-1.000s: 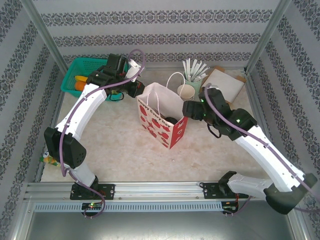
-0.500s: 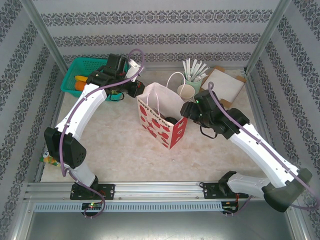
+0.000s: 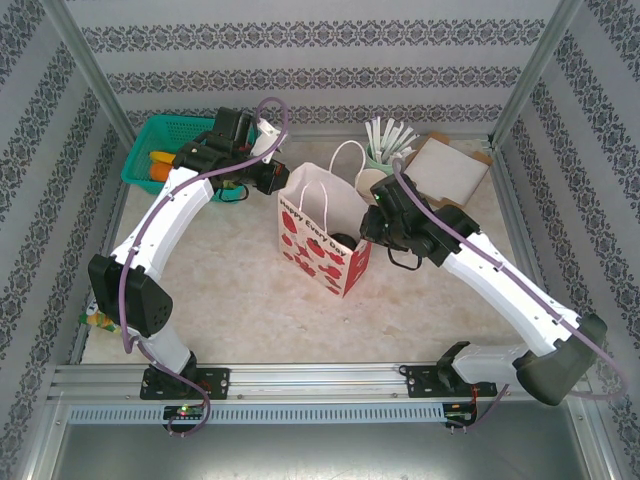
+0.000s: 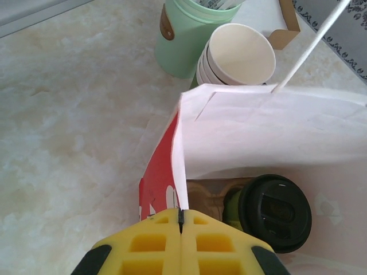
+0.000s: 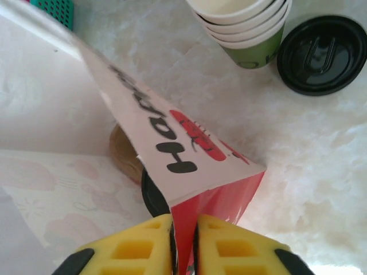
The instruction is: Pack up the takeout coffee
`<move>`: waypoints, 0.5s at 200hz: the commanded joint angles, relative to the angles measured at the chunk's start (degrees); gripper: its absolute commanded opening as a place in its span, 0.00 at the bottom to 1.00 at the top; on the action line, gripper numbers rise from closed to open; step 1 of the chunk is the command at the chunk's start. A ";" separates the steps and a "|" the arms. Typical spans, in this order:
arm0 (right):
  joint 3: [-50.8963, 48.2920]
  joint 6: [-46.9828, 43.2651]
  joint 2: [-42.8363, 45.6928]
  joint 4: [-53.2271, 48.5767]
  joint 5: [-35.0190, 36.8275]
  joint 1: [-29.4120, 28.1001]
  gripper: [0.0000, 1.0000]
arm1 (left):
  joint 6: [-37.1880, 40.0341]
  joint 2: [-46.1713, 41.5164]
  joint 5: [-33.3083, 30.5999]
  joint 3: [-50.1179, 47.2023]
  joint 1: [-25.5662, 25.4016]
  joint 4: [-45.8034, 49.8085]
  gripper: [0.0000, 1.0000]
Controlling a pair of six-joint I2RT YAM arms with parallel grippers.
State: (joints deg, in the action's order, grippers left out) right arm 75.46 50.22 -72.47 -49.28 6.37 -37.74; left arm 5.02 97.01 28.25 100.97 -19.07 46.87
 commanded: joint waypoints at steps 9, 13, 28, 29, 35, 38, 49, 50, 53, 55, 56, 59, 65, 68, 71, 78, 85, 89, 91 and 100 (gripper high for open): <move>5.74 -4.63 -3.22 -1.87 -0.99 0.36 0.02 | -2.20 -2.79 -0.93 -0.06 -0.28 -0.23 0.00; 6.43 -5.52 -3.69 -2.15 -1.09 0.36 0.00 | -2.69 -3.08 -1.07 -0.27 -0.32 -0.17 0.00; 9.18 -8.67 -5.61 -3.01 -2.34 1.00 0.00 | -6.02 -3.99 -1.01 -1.06 -0.37 -0.55 0.00; 9.31 -8.88 -5.77 -3.06 -2.51 1.09 0.00 | -6.26 -4.00 -0.87 -1.09 -0.41 -0.55 0.00; 10.19 -10.42 -6.49 -3.21 -3.76 1.61 0.00 | -7.74 -4.42 -0.60 -1.48 -0.41 -0.50 0.00; 10.59 -11.20 -6.89 -3.27 -4.47 1.84 0.00 | -8.58 -4.60 -0.58 -1.66 -0.50 -0.57 0.00; 12.27 -14.24 -8.20 -3.67 -7.06 3.10 0.00 | -12.02 -5.61 -0.80 -2.78 -0.70 -0.99 0.00; 12.44 -14.56 -8.39 -3.70 -7.38 3.23 0.00 | -12.30 -5.74 -0.73 -2.83 -0.70 -0.99 0.00; 12.89 -15.35 -8.81 -3.81 -8.35 3.61 0.00 | -12.90 -6.04 -0.69 -3.07 -0.69 -1.00 0.00; 13.23 -16.03 -9.18 -3.92 -8.98 3.85 0.00 | -13.45 -6.20 -0.73 -3.24 -0.77 -0.93 0.00; 13.40 -16.34 -9.31 -3.95 -9.21 4.00 0.00 | -13.71 -6.30 -0.73 -3.32 -0.78 -0.92 0.00; 13.92 -17.12 -9.73 -4.20 -9.91 4.37 0.00 | -14.43 -6.60 -0.85 -3.52 -0.79 -0.83 0.00; 14.80 -18.50 -10.78 -4.60 -11.14 5.08 0.00 | -15.91 -7.26 -1.28 -4.05 -0.88 -0.77 0.00; 15.37 -19.28 -11.27 -4.74 -11.87 5.37 0.00 | -16.71 -7.56 -1.47 -4.37 -0.90 -0.81 0.00; 15.94 -20.05 -11.80 -4.95 -12.51 5.72 0.00 | -17.43 -7.98 -1.45 -4.72 -0.95 -0.89 0.00; 17.22 -21.54 -12.98 -5.39 -13.84 6.36 0.00 | -18.65 -8.79 -1.30 -5.35 -0.99 -0.96 0.00; 18.49 -23.23 -14.03 -5.88 -14.83 6.81 0.00 | -19.87 -9.55 -1.46 -5.82 -1.21 -0.89 0.00; 19.31 -24.10 -14.80 -6.15 -15.39 7.00 0.00 | -20.57 -10.11 -1.53 -6.11 -1.21 -0.84 0.00; 19.71 -24.55 -15.16 -6.35 -15.50 7.11 0.00 | -20.84 -10.34 -1.62 -6.31 -1.23 -0.82 0.00; 21.64 -26.33 -16.65 -7.32 -15.92 7.64 0.00 | -22.10 -11.45 -1.93 -6.88 -1.44 -0.58 0.00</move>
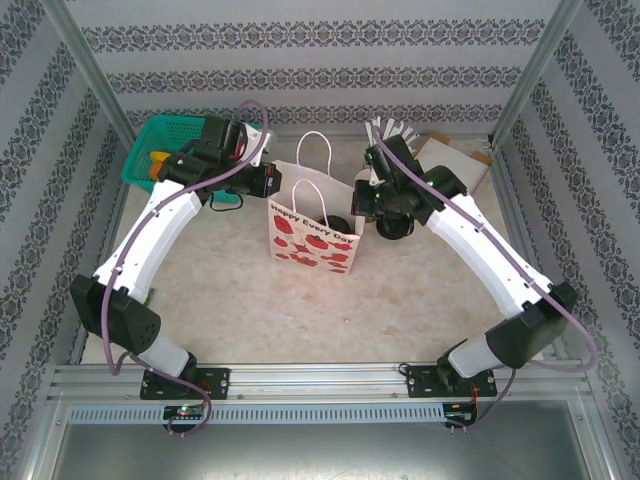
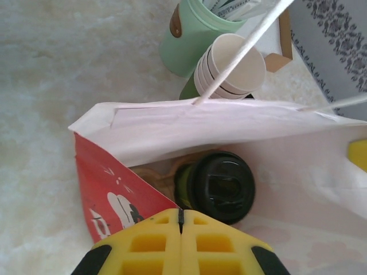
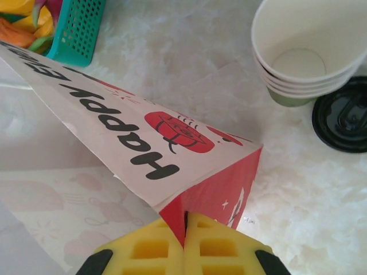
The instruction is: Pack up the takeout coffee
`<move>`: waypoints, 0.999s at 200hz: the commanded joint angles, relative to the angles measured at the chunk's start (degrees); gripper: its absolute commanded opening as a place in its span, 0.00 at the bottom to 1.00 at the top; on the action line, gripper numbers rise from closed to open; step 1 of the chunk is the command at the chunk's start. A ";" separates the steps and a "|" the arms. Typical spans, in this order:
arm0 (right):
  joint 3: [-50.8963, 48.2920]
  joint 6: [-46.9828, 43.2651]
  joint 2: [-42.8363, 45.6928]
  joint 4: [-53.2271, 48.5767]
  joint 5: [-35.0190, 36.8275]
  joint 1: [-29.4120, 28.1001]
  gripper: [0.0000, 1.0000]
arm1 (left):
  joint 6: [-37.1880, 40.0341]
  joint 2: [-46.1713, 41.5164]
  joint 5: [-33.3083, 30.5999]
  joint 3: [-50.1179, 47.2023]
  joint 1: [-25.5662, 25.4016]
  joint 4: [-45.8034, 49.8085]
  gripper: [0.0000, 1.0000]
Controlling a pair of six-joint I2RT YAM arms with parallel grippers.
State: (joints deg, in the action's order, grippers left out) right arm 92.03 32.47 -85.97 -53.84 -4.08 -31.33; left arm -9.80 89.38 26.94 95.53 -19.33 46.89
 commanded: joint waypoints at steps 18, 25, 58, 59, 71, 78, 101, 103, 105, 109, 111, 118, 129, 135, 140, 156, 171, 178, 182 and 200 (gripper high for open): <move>8.96 -11.62 -6.33 -4.55 -6.65 2.42 0.00 | -10.64 -5.98 -1.92 -3.15 -1.32 -0.42 0.00; 10.78 -12.56 -7.85 -5.57 -7.13 2.96 0.00 | -11.78 -6.69 -1.92 -4.00 -1.30 -0.55 0.00; 19.66 -13.03 -14.06 -11.01 -7.42 4.74 0.00 | -14.83 -8.17 -7.28 -6.14 -1.24 2.23 0.00; 19.89 -12.95 -14.23 -11.19 -7.43 4.81 0.00 | -14.82 -8.13 -7.44 -6.14 -1.24 2.32 0.00; 22.14 -11.87 -16.04 -12.95 -6.05 4.98 0.01 | -14.81 -7.80 -8.54 -6.60 -1.29 2.36 0.00; 23.21 -11.41 -16.84 -13.80 -5.41 4.97 0.02 | -14.86 -7.23 -9.63 -6.55 -1.24 2.59 0.00; 24.42 -10.45 -18.71 -15.54 -3.46 4.86 0.04 | -14.65 -4.75 -12.13 -4.95 -1.08 3.99 0.00; 24.42 -10.37 -18.81 -15.75 -3.17 4.81 0.04 | -14.64 -4.46 -12.12 -4.74 -1.02 4.10 0.00; 24.29 -10.25 -18.88 -15.87 -2.85 4.79 0.05 | -14.57 -4.19 -12.09 -4.58 -0.98 4.24 0.00; 24.19 -10.24 -19.08 -16.29 -2.37 4.79 0.05 | -14.50 -3.71 -12.09 -4.31 -1.00 4.53 0.00; 24.12 -10.30 -19.13 -16.47 -2.15 4.79 0.05 | -14.47 -3.54 -12.09 -4.17 -1.02 4.70 0.00; 24.01 -10.18 -19.38 -16.97 -1.46 4.87 0.06 | -14.37 -2.73 -12.32 -3.66 -1.01 5.13 0.00; 23.06 -9.95 -19.47 -17.02 -0.95 4.96 0.08 | -14.41 -1.89 -12.59 -3.08 -0.99 5.78 0.00; 22.54 -10.01 -19.41 -16.62 -0.85 4.96 0.10 | -14.48 -1.52 -12.69 -2.81 -1.00 6.07 0.01; 22.13 -10.04 -19.34 -16.28 -0.76 4.96 0.12 | -14.55 -1.24 -12.82 -2.55 -1.02 6.31 0.03; 21.95 -9.87 -19.15 -15.30 -0.37 4.96 0.19 | -14.98 -1.27 -12.70 -2.33 -0.97 6.26 0.06; 22.18 -9.89 -18.88 -14.20 0.14 5.06 0.28 | -15.31 -1.89 -12.78 -2.55 -0.98 5.82 0.12; 22.38 -9.90 -18.69 -13.80 0.13 5.13 0.32 | -15.44 -2.23 -13.08 -2.63 -1.00 5.83 0.15; 22.62 -10.02 -18.68 -13.60 0.04 5.14 0.35 | -15.50 -2.41 -13.22 -2.61 -1.02 5.76 0.17; 23.00 -10.71 -17.82 -11.95 -0.62 5.38 0.53 | -15.69 -3.64 -13.42 -2.53 -0.97 5.33 0.24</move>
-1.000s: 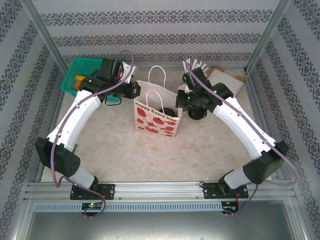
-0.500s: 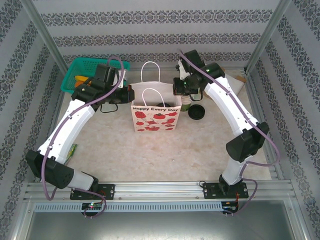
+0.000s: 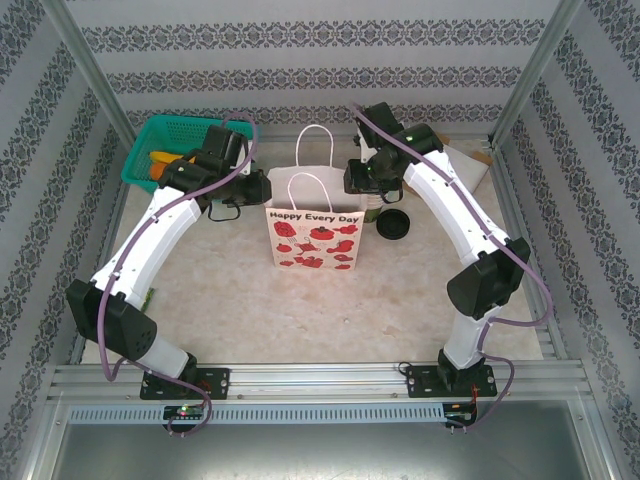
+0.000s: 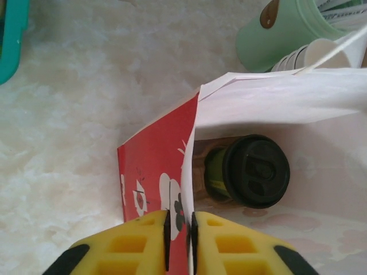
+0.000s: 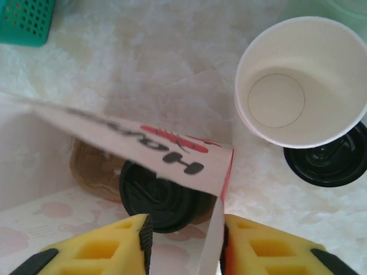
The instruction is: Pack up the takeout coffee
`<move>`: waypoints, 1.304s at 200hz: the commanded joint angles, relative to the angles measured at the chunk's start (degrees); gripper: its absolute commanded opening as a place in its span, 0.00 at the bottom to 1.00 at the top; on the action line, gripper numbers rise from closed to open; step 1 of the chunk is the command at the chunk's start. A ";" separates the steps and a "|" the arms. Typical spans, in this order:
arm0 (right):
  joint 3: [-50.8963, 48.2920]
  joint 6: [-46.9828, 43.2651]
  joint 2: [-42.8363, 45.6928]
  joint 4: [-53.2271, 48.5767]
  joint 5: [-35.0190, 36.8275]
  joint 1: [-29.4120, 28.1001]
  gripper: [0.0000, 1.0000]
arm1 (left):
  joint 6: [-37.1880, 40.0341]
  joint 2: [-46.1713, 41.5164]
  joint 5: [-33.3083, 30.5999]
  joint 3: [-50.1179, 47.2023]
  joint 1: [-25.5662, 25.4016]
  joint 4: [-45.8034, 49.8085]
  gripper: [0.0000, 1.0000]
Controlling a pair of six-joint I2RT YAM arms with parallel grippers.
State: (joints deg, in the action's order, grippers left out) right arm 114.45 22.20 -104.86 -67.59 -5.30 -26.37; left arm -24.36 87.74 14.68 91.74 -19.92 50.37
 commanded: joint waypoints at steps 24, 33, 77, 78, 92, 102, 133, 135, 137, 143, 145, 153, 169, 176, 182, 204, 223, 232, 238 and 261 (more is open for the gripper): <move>-2.77 -4.05 5.12 7.90 0.14 0.44 0.70 | -0.63 -4.84 2.33 -0.40 -0.46 -2.20 0.31; -5.24 -5.08 7.39 11.20 0.76 0.65 0.76 | -0.69 -5.67 2.94 -1.10 -0.39 -3.78 0.32; -18.89 -6.81 18.61 28.01 1.59 5.13 0.98 | -1.62 -9.19 -3.86 -4.23 -0.40 -8.23 0.65; -19.08 -6.81 18.76 28.20 1.69 5.34 0.98 | -1.68 -9.35 -4.04 -4.39 -0.39 -8.47 0.66; -21.93 -7.59 20.25 31.09 3.67 8.38 0.98 | -2.46 -11.13 -6.14 -6.74 -0.34 -11.64 0.78; -24.10 -7.43 20.81 33.25 3.91 10.86 0.98 | -3.16 -12.27 -6.87 -8.46 -0.35 -14.43 0.85; -21.70 -7.70 16.69 32.43 -10.11 18.07 0.85 | -6.31 -14.46 -8.43 -13.91 -0.35 -23.35 1.00; -21.15 -8.16 16.31 31.93 -10.72 18.10 0.84 | -6.49 -14.49 -8.48 -14.12 -0.35 -23.77 1.00; -20.49 -8.67 15.75 31.41 -11.23 18.06 0.83 | -6.71 -14.46 -8.51 -14.31 -0.33 -24.16 1.00; -18.43 -10.29 14.09 29.72 -12.60 17.99 0.80 | -7.14 -14.38 -8.57 -14.79 -0.34 -25.23 1.00; -17.76 -10.72 13.55 29.19 -13.00 17.90 0.79 | -7.29 -14.36 -8.60 -14.94 -0.33 -25.52 0.99; -15.20 -12.46 11.21 27.22 -13.88 17.47 0.76 | -7.98 -14.14 -8.74 -15.38 -0.30 -26.41 1.00; -10.47 -12.51 6.34 24.28 -13.13 16.80 0.67 | -8.95 -13.61 -8.57 -16.06 -0.28 -28.34 1.00; -7.70 -11.71 3.96 22.78 -12.62 16.67 0.65 | -8.99 -13.29 -8.43 -16.03 -0.23 -28.57 1.00; -5.52 -11.29 1.94 21.12 -12.10 16.43 0.65 | -8.91 -13.09 -8.50 -15.85 -0.21 -28.42 1.00; 1.90 -12.56 -4.31 15.77 -6.51 14.65 0.65 | -7.84 -12.40 -8.94 -14.54 -0.22 -26.49 1.00; 6.78 -14.94 -8.42 12.19 -0.26 13.03 0.64 | -7.20 -12.35 -8.86 -14.05 -0.23 -25.44 1.00; 8.98 -15.52 -10.36 10.79 1.54 12.59 0.64 | -7.05 -12.49 -8.79 -14.21 -0.24 -25.45 1.00; 10.26 -15.82 -11.38 10.10 2.89 12.36 0.63 | -6.89 -12.53 -8.79 -14.31 -0.23 -25.45 0.99; 12.78 -17.23 -14.07 9.76 8.72 11.48 0.61 | -6.59 -12.68 -8.79 -14.58 -0.23 -25.08 1.00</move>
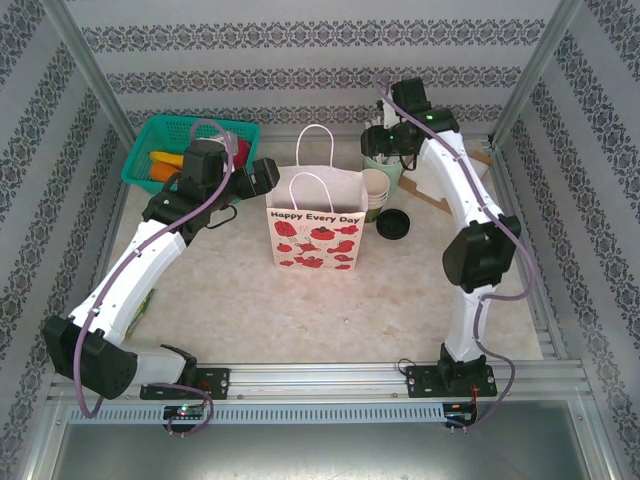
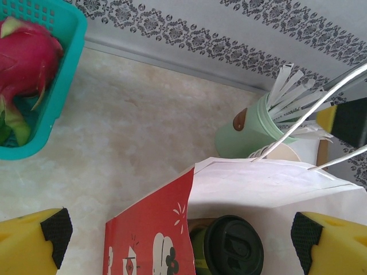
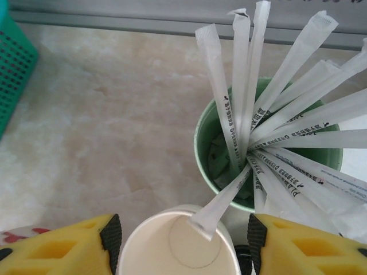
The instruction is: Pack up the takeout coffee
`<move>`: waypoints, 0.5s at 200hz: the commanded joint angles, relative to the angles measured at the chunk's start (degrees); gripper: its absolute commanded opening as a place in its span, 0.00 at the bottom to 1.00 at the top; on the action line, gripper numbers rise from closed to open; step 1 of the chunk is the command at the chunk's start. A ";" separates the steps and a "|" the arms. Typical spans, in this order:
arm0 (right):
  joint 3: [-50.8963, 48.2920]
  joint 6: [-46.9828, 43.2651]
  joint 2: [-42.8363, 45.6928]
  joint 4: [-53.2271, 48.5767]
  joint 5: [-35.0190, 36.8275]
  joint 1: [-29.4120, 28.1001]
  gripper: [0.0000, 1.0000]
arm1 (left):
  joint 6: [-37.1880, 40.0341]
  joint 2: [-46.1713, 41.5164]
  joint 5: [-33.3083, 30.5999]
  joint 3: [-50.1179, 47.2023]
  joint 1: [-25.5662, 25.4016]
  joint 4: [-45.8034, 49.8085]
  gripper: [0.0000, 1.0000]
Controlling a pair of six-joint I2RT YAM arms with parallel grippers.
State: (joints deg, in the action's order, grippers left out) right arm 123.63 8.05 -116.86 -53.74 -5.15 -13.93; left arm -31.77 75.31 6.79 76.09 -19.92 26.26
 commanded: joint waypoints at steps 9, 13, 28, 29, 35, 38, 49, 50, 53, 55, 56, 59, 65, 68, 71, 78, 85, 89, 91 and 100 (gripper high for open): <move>4.67 -3.69 -2.97 -4.31 9.00 -1.25 0.59 | 0.92 -0.16 -1.06 1.16 -0.14 -0.66 1.00; 5.03 -3.85 -3.29 -4.40 8.98 -1.35 0.59 | 0.92 -0.08 -1.12 1.24 -0.17 -0.49 1.00; 6.74 -4.60 -4.84 -5.07 8.58 -1.77 0.55 | 1.00 -0.06 -1.50 1.25 -0.18 0.02 1.00; 6.86 -4.66 -4.99 -5.15 8.62 -1.74 0.54 | 1.00 -0.02 -1.51 1.25 -0.15 0.06 1.00; 7.53 -4.83 -5.64 -5.52 8.70 -1.97 0.52 | 1.01 -0.01 -1.68 1.30 -0.12 0.23 1.00; 7.84 -4.83 -5.92 -5.70 8.81 -2.07 0.52 | 1.01 0.04 -1.76 1.35 -0.12 0.28 1.00; 8.57 -4.98 -6.91 -6.18 8.63 -2.20 0.48 | 1.01 0.03 -1.85 1.34 -0.14 0.52 1.00; 8.61 -4.98 -6.99 -6.19 8.56 -2.22 0.48 | 1.01 0.02 -1.86 1.34 -0.13 0.53 1.00; 8.77 -5.04 -7.17 -6.27 8.43 -2.28 0.47 | 1.01 0.09 -1.82 1.39 -0.12 0.61 1.00; 8.87 -5.06 -7.29 -6.33 8.36 -2.25 0.46 | 1.05 0.06 -1.88 1.42 -0.14 0.63 1.00; 8.93 -5.02 -7.31 -6.36 8.34 -2.29 0.46 | 1.03 0.08 -1.87 1.42 -0.13 0.67 1.00; 8.99 -5.03 -7.49 -6.38 8.28 -2.27 0.45 | 1.01 0.10 -1.87 1.47 -0.12 0.72 1.00; 9.23 -4.98 -7.78 -6.55 8.33 -2.32 0.45 | 1.01 0.06 -1.86 1.51 -0.12 0.93 1.00; 9.37 -4.93 -7.96 -6.59 8.50 -2.38 0.45 | 1.05 0.05 -1.86 1.51 -0.16 0.98 1.00; 9.49 -4.96 -8.06 -6.69 8.62 -2.38 0.45 | 1.08 0.05 -1.86 1.51 -0.12 1.03 1.00; 9.77 -4.98 -8.32 -6.85 9.08 -2.40 0.44 | 1.08 0.08 -1.95 1.58 -0.14 1.31 1.00; 9.69 -5.06 -8.30 -6.78 9.35 -2.36 0.43 | 1.16 0.09 -2.10 1.60 -0.18 1.62 1.00; 9.55 -5.06 -8.34 -6.67 9.37 -2.33 0.43 | 1.18 0.10 -2.19 1.64 -0.16 1.80 1.00; 9.53 -5.06 -8.33 -6.65 9.37 -2.37 0.43 | 1.18 0.12 -2.25 1.68 -0.13 1.94 1.00; 9.44 -5.06 -8.47 -6.46 9.18 -2.35 0.42 | 1.27 0.23 -2.47 1.82 -0.14 2.51 1.00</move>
State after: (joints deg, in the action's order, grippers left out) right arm 131.52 4.05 -124.70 -58.92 2.37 -15.64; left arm -31.75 75.31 5.67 76.09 -19.90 26.65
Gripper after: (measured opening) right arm 0.429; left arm 0.994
